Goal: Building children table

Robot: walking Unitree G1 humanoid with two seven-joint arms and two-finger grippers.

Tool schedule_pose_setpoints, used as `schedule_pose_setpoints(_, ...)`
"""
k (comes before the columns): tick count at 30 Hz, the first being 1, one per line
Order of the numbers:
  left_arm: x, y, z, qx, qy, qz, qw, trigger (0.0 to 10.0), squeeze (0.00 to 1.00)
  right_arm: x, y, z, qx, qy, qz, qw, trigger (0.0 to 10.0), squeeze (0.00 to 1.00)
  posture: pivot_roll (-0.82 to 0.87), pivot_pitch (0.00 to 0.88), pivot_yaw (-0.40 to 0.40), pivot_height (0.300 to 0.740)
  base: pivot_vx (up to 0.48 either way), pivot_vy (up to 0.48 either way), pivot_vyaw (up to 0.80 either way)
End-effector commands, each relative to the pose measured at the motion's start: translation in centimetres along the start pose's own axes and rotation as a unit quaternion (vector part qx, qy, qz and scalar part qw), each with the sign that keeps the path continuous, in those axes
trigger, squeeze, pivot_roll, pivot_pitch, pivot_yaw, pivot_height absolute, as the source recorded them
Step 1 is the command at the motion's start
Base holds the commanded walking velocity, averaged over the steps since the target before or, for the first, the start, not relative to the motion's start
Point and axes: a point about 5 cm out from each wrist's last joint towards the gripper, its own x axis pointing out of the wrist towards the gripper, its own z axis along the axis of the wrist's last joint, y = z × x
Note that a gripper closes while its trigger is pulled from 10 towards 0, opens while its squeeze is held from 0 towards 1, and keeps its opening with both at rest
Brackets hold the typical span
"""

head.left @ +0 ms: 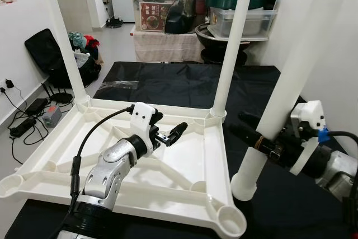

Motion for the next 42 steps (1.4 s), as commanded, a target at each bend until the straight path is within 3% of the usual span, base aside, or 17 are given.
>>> schedule_pose_setpoints(1,-0.3,0.3,-0.4,0.001,0.012,0.005,1.0,10.0,0.42,-0.3,-0.6,0.8,-0.009,-0.015,-0.01,1.0,10.0,0.0,0.01,0.0,-0.03,0.74,0.0,0.0,0.0)
schedule_pose_setpoints(5,-0.2,0.3,-0.5,0.001,0.012,0.005,1.0,10.0,0.42,-0.4,-1.3,1.0,-0.018,-0.019,-0.036,0.999,10.0,0.0,0.01,0.0,-0.03,0.74,0.0,0.0,0.0)
schedule_pose_setpoints(7,-0.1,0.2,-0.5,0.001,0.013,0.003,1.0,10.0,0.42,-0.6,-2.5,1.6,-0.027,-0.034,-0.081,0.996,10.0,0.0,0.01,0.0,-0.027,0.74,0.0,0.0,0.0)
schedule_pose_setpoints(16,-0.1,-0.3,-0.3,0.007,0.008,-0.028,1.0,10.0,0.42,0.1,-2.8,2.5,-0.001,-0.082,-0.102,0.991,10.0,0.0,0.01,0.0,-0.015,0.74,0.0,0.0,0.0)
schedule_pose_setpoints(17,-0.2,-1.0,-0.2,0.008,0.007,-0.066,0.998,10.0,0.41,0.8,-2.5,2.4,0.005,-0.089,-0.099,0.991,10.0,0.0,0.01,0.0,-0.013,0.74,0.0,0.0,0.0)
schedule_pose_setpoints(18,-0.2,-1.0,-0.2,0.008,0.007,-0.066,0.998,10.0,0.41,0.8,-2.5,2.4,0.005,-0.089,-0.099,0.991,10.0,0.0,0.01,0.0,-0.013,0.74,0.0,0.0,0.0)
schedule_pose_setpoints(19,-0.6,-1.6,-0.3,0.013,0.015,-0.115,0.993,10.0,0.39,1.7,-2.4,2.5,0.013,-0.1,-0.096,0.99,10.0,0.0,0.01,0.0,-0.009,0.74,0.0,0.0,0.0)
schedule_pose_setpoints(20,-0.6,-1.6,-0.3,0.013,0.015,-0.115,0.993,10.0,0.39,1.7,-2.4,2.5,0.013,-0.1,-0.096,0.99,10.0,0.0,0.01,0.0,-0.009,0.74,0.0,0.0,0.0)
schedule_pose_setpoints(22,-1.3,-2.0,-0.7,0.036,0.039,-0.175,0.983,10.0,0.39,4.2,-2.2,3.8,0.036,-0.139,-0.081,0.986,10.0,0.0,0.01,0.0,-0.01,0.74,0.0,0.0,0.0)
schedule_pose_setpoints(27,-1.4,-1.8,-0.8,0.052,0.051,-0.198,0.977,10.0,0.31,6.2,-2.2,5.0,0.075,-0.177,-0.071,0.979,10.0,0.0,0.02,0.0,-0.01,0.74,0.0,0.0,0.0)
schedule_pose_setpoints(29,-1.3,-1.7,-1.2,0.076,0.067,-0.214,0.972,10.0,0.24,8.7,-1.3,5.4,0.096,-0.189,-0.045,0.976,10.0,0.0,0.03,0.0,-0.015,0.74,0.0,0.0,0.0)
schedule_pose_setpoints(34,-1.2,-1.6,-1.4,0.089,0.073,-0.215,0.97,10.0,0.24,9.7,-0.6,5.4,0.099,-0.188,-0.029,0.977,10.0,0.0,0.03,0.0,-0.017,0.74,0.0,0.0,0.0)
schedule_pose_setpoints(37,-0.9,-0.5,-0.2,0.12,0.056,-0.181,0.974,10.0,0.24,10.8,1.0,4.4,0.096,-0.164,-0.001,0.982,10.0,0.0,0.04,0.0,-0.023,0.74,0.0,0.0,0.0)
schedule_pose_setpoints(42,-0.7,0.1,0.2,0.134,0.059,-0.15,0.978,10.0,0.25,11.1,1.2,3.6,0.094,-0.145,-0.011,0.985,10.0,0.0,0.04,0.0,-0.024,0.74,0.0,0.0,0.0)
